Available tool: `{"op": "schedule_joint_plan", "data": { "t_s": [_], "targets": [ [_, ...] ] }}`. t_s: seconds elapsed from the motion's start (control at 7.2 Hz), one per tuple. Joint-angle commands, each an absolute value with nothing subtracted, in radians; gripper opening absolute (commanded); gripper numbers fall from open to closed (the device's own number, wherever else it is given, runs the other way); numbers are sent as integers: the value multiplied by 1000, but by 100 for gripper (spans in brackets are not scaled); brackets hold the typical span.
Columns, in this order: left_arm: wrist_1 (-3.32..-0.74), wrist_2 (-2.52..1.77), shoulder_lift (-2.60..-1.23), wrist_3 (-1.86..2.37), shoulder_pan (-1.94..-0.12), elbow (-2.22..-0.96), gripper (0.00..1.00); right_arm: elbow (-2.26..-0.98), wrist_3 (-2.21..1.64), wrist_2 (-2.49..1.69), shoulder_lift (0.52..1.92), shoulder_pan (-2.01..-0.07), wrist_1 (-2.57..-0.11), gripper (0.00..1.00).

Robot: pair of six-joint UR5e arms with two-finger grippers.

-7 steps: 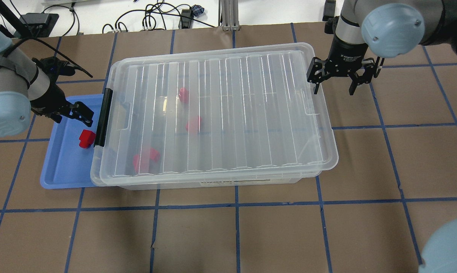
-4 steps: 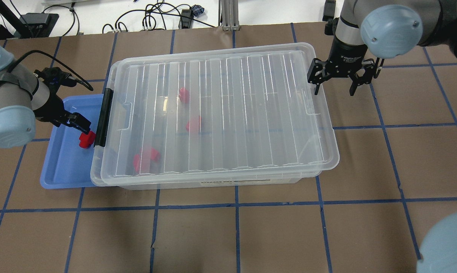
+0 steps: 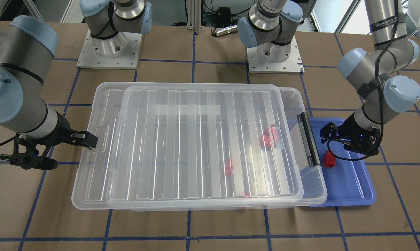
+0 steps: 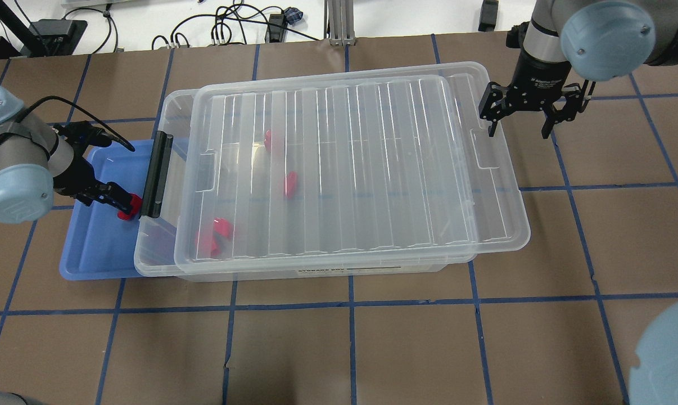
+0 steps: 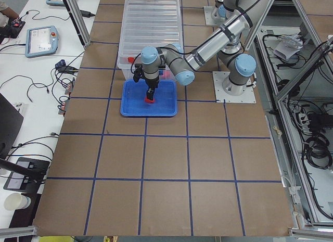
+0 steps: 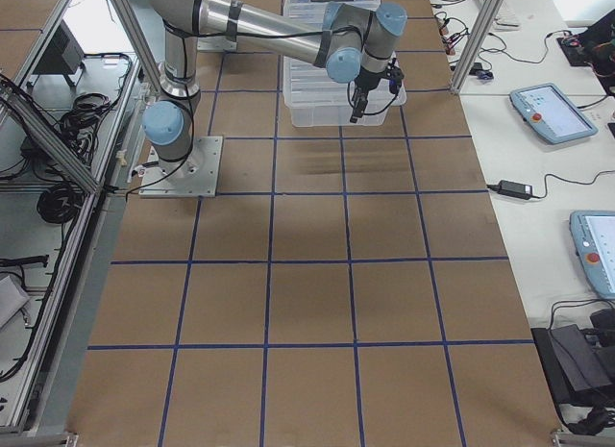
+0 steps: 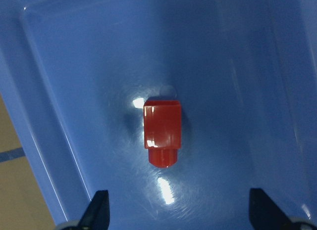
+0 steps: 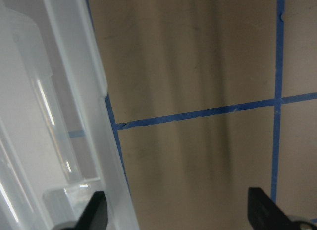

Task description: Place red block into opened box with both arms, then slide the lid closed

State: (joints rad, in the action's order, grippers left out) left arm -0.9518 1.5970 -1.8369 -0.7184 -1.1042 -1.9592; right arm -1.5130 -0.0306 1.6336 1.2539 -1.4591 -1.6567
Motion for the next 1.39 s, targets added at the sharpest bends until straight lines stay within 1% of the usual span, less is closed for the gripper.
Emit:
{"op": "schedule_joint_plan", "data": {
  "t_s": [0.0,0.28,0.42,0.56,0.69,0.83,0.97,1.11,1.25],
  "targets": [
    [-895,1595,-1885,-721,-1103,-1973,100,-1508,32,1655,1255,-1440,-1663,100],
    [-867,1556,-1917,-722,-1103,-1971,100,-1509,66,1655,1258,-1395,-1660,100],
    [-862,1539,-1936,-724,-1103,-1961,94,-1508,93,1655,1261,-1378,-1663,100],
    [-844,1555,-1953,-726,-1103,-1957,87,-1503,135,1666,1264,-1370,-1667,100],
    [-842,1630,-1963,-715,-1104,-1950,59,-1503,156,1695,1262,-1368,-1672,100],
    [-838,1628,-1965,-716,-1104,-1938,25,-1503,163,1700,1262,-1368,-1672,100],
    [-841,1576,-1965,-718,-1103,-1906,11,-1503,179,1700,1262,-1358,-1674,100],
    [-850,1536,-1960,-715,-1104,-1895,8,-1502,213,1700,1264,-1330,-1672,100],
    [-862,1539,-1929,-707,-1106,-1885,8,-1500,239,1700,1264,-1316,-1672,100]
  ]
}}
